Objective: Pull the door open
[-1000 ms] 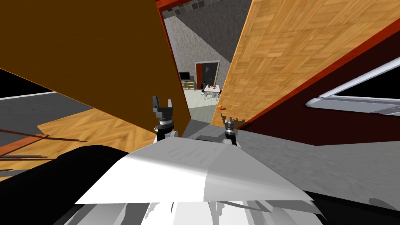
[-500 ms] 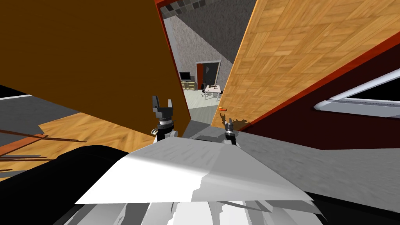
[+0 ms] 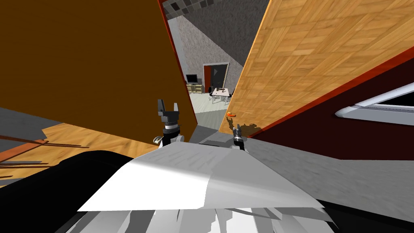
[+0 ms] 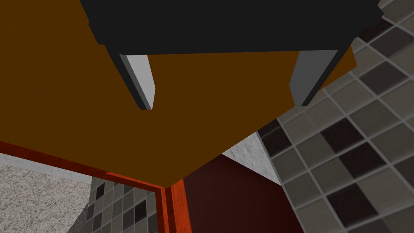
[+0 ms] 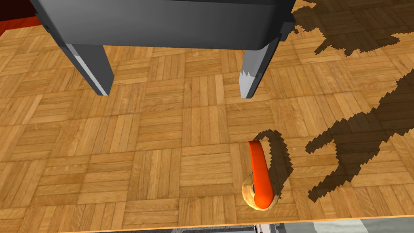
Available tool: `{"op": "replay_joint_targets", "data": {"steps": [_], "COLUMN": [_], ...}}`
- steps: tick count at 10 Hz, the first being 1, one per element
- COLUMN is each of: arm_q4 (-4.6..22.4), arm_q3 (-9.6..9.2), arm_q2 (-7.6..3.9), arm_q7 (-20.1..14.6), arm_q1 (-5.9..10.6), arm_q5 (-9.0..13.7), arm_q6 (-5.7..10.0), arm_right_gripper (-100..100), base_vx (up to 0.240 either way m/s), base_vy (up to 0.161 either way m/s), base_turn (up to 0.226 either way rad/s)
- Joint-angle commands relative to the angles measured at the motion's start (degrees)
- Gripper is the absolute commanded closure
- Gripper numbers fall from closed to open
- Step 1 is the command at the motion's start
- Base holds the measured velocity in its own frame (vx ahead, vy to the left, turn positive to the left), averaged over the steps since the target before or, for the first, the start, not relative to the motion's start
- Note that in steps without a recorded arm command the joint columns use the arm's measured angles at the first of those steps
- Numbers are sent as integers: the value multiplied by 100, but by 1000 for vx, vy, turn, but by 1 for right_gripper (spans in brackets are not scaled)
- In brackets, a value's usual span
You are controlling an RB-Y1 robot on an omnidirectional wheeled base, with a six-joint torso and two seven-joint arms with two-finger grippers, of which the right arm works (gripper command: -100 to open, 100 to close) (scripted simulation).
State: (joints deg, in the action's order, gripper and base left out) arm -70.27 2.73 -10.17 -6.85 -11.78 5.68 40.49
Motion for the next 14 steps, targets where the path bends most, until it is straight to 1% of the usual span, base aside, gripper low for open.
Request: {"op": "replay_joint_targets", "data": {"steps": [1,7,8,12,14], "arm_q4": [223,915,1112,1486,1801], "arm_q3": [20,76,91,122,147], "arm_q2": [-36,-127,-152,-199,-236], "arm_q7": [-19,-61,-73,-96,-115], "arm_q1": [64,247,300,399,483], "arm_q5": [19,75,91,121,146], "arm_q6": [53,211,256,342,414], "arm_right_gripper": [-100,-100,-100,-100,-100], "base_vx": [94,101,137,114,139], "base_vy": [0,-1,-19,-4,8], "base_turn": [17,19,22,15,21]}}
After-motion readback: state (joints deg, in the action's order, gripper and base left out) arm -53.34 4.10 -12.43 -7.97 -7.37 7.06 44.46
